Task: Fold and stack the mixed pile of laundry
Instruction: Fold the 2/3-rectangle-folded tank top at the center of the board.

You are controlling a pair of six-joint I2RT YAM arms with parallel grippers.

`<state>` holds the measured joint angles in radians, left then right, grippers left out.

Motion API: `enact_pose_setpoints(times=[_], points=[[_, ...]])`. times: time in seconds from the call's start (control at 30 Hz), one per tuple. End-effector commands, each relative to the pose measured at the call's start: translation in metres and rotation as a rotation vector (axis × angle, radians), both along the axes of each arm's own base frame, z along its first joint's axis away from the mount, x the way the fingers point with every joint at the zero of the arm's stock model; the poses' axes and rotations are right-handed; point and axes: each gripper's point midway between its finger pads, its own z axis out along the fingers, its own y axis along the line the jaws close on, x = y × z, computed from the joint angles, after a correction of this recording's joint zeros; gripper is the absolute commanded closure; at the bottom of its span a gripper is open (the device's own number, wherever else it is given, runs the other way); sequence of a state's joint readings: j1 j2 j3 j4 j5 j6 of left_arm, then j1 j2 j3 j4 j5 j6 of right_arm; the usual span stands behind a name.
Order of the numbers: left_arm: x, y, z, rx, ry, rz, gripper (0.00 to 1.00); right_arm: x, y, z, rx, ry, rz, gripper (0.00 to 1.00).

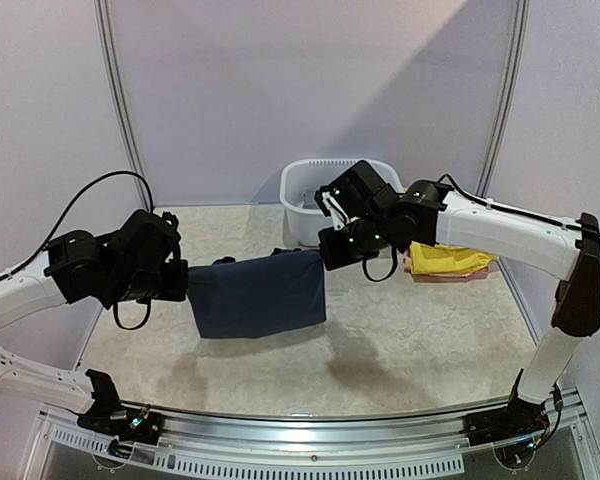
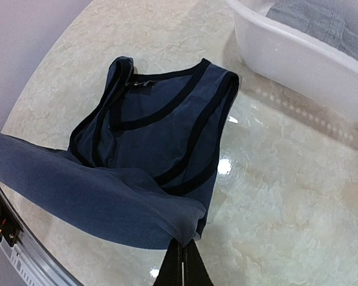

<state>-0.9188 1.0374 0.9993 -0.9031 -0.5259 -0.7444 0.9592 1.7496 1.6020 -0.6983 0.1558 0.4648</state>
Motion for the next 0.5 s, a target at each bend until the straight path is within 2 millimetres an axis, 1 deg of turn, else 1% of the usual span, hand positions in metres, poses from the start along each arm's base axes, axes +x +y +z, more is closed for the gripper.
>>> enact_pose_setpoints(times=[0.0,0.07,0.1,0.2,0.23,0.3,0.33,0.47], points=[[0.031,0.006,0.001,0.013,-0.017,0.045,1.00,0.032,-0.003,0.004,-0.028,-0.023,-0.013,1.00],[0.043,0.008,-0.001,0.011,-0.012,0.065,1.00,0.044,-0.001,0.003,-0.024,-0.021,-0.017,1.00],[0.049,0.008,-0.001,0.008,-0.014,0.072,1.00,0.051,-0.001,-0.002,-0.030,-0.014,-0.023,1.00],[0.068,0.007,-0.003,0.011,-0.016,0.093,1.00,0.070,0.000,-0.003,-0.027,-0.013,-0.031,1.00],[0.075,0.007,-0.004,0.013,-0.014,0.103,1.00,0.077,0.001,-0.009,-0.037,-0.006,-0.033,1.00],[0.086,0.008,-0.008,0.019,-0.005,0.117,1.00,0.089,0.002,-0.012,-0.039,0.000,-0.036,1.00],[0.092,0.008,-0.011,0.019,0.001,0.123,1.00,0.095,0.003,-0.018,-0.048,0.008,-0.040,1.00],[0.112,0.008,-0.020,0.023,0.016,0.138,1.00,0.119,0.004,-0.027,-0.044,0.009,-0.054,1.00]])
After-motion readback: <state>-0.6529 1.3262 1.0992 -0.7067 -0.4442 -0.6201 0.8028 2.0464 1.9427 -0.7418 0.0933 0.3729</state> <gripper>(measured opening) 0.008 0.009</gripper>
